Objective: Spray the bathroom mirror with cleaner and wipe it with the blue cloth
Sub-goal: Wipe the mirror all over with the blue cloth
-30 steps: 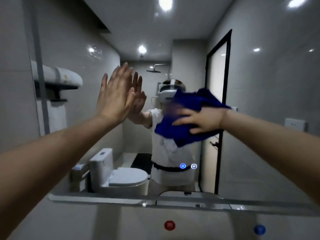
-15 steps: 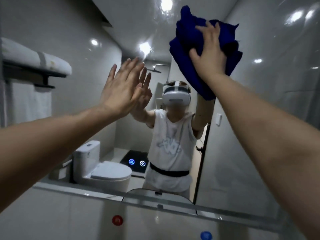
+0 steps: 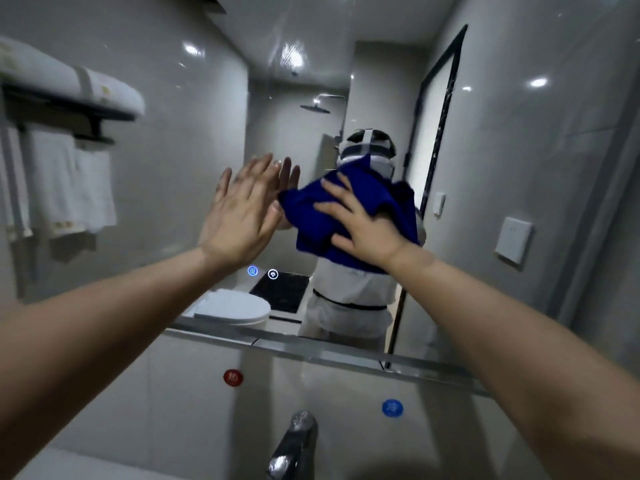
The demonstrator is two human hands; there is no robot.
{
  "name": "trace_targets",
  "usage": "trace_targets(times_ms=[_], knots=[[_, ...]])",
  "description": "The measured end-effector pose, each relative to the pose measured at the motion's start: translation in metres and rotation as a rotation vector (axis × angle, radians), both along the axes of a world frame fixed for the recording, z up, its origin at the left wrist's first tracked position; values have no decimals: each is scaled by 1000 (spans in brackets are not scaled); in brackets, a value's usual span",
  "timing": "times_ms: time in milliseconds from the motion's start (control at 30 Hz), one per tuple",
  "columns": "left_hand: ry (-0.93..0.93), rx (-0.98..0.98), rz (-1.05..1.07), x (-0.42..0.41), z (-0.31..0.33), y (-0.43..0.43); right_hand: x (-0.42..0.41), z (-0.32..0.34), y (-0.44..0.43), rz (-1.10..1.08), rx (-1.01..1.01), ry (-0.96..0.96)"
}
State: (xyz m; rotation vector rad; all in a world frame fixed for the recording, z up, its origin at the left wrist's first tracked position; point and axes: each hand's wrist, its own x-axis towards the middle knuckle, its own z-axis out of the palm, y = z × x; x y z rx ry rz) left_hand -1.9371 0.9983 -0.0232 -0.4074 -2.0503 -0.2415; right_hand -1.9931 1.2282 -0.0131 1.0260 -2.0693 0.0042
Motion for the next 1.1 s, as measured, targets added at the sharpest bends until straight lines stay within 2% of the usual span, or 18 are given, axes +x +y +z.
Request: trace_targets(times_ms=[100, 200, 333, 400, 467, 567, 667, 767, 833, 967, 1100], knots=[[-50, -68, -15, 2, -16, 6, -2, -68, 11, 96, 61, -35], [-54, -118, -16, 1, -4, 12, -3, -107, 23, 93, 287, 9], [14, -120, -7, 5, 39, 17, 2, -72, 30, 22, 532, -29], [42, -145, -1, 8, 58, 18, 6, -40, 36, -28, 704, -64], [56, -158, 6, 10, 73, 19, 9, 0, 43, -101, 776, -55], [72, -152, 26, 9, 90, 20, 22, 81, 53, -159, 600, -6], [85, -143, 61, 4, 102, 23, 39, 161, 57, -333, 180, 101], [106, -127, 68, 0, 111, 24, 42, 210, 47, -357, -286, 215], [114, -127, 68, -3, 115, 25, 37, 225, 30, -358, -474, 212], [105, -137, 85, -8, 121, 24, 30, 252, -2, -347, -662, 149], [93, -125, 115, -11, 129, 8, 23, 274, -14, -305, -626, 147]])
